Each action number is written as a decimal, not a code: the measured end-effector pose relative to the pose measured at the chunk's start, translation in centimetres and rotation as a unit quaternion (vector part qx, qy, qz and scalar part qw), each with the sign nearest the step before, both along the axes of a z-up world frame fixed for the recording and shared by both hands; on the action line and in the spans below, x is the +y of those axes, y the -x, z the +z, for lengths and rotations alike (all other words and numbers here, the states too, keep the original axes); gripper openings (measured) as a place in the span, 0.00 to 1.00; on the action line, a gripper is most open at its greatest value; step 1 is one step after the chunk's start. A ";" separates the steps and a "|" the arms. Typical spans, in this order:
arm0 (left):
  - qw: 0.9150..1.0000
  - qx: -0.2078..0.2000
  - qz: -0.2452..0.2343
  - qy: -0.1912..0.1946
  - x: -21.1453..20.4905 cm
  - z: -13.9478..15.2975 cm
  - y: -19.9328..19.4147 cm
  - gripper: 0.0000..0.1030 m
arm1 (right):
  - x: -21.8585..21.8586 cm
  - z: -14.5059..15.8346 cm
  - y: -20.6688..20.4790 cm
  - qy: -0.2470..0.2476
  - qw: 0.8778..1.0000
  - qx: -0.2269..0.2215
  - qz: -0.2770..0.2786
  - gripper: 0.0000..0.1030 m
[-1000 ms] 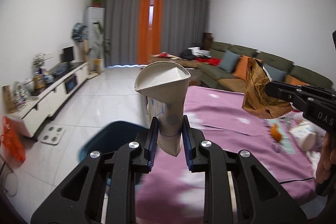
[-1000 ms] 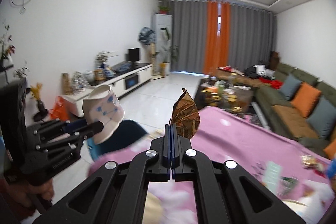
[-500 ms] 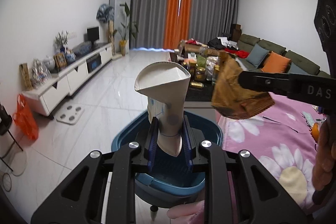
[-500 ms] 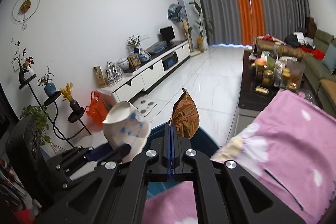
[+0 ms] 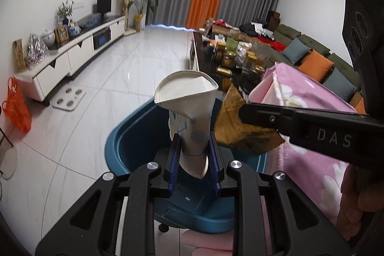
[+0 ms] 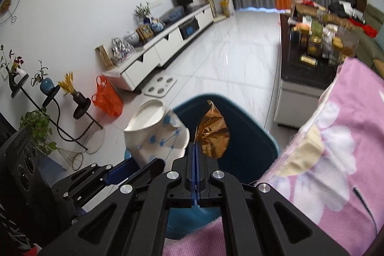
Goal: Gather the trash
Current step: 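Carry cup and wrapper to the blue bin and open both tools to drop them, then move both tools back over the table toward the remaining trash, then grasp the white tissue with the left tool while the right tool grasps the white foam net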
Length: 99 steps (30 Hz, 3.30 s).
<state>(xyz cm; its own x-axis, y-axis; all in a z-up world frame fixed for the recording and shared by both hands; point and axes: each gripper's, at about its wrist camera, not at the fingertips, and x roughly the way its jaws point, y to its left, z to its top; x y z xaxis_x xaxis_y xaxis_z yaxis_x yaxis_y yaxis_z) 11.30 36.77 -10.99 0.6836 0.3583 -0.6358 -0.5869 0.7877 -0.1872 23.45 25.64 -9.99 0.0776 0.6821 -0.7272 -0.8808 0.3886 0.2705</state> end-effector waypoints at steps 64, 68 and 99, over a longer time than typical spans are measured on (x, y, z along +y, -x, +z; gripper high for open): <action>0.974 -0.124 -0.169 -0.091 -27.1 13.6 6.3 0.95 | -42.0 8.5 6.7 -0.157 0.908 -0.243 -0.302 0.93; 0.962 -0.113 -0.231 -0.087 -30.8 12.5 5.0 0.94 | -46.8 7.0 7.2 -0.129 0.894 -0.243 -0.353 0.93; 0.880 -0.037 -0.458 -0.122 -46.8 4.0 -2.1 0.88 | -54.4 2.5 5.4 -0.060 0.866 -0.226 -0.442 0.93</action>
